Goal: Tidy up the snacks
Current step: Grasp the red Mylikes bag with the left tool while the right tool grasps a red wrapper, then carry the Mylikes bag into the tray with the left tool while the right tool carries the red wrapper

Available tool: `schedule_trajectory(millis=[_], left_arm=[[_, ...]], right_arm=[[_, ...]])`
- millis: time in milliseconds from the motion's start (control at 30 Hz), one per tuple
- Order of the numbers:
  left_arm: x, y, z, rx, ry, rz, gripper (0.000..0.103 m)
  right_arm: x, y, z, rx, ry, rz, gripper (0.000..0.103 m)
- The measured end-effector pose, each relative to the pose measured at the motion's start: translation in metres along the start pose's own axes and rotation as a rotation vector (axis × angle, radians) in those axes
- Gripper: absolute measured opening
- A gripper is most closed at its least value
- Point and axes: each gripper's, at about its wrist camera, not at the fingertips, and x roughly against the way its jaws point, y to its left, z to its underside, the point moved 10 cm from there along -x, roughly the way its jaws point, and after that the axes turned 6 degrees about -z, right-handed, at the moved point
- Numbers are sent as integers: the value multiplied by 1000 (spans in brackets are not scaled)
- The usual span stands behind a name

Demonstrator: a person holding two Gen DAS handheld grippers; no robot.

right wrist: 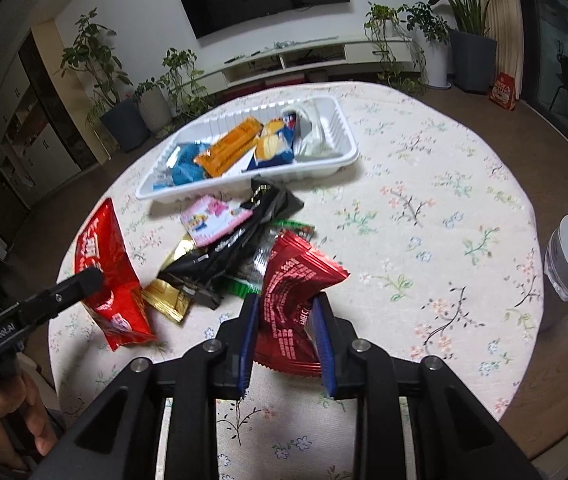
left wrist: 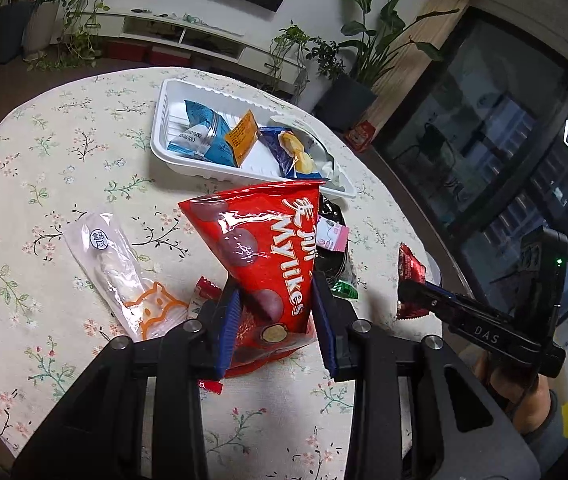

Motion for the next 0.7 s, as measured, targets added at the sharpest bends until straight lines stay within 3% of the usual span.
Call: schedule_trajectory(millis=[367,700], left_arm=[[9,-2,-6,7,-20,-16,26],[9,-2,-12,7,-33,-26,23]], right_arm=[[26,-21,-30,-40,-85,-18,29],[26,-26,-26,-60,-99,-47,29]])
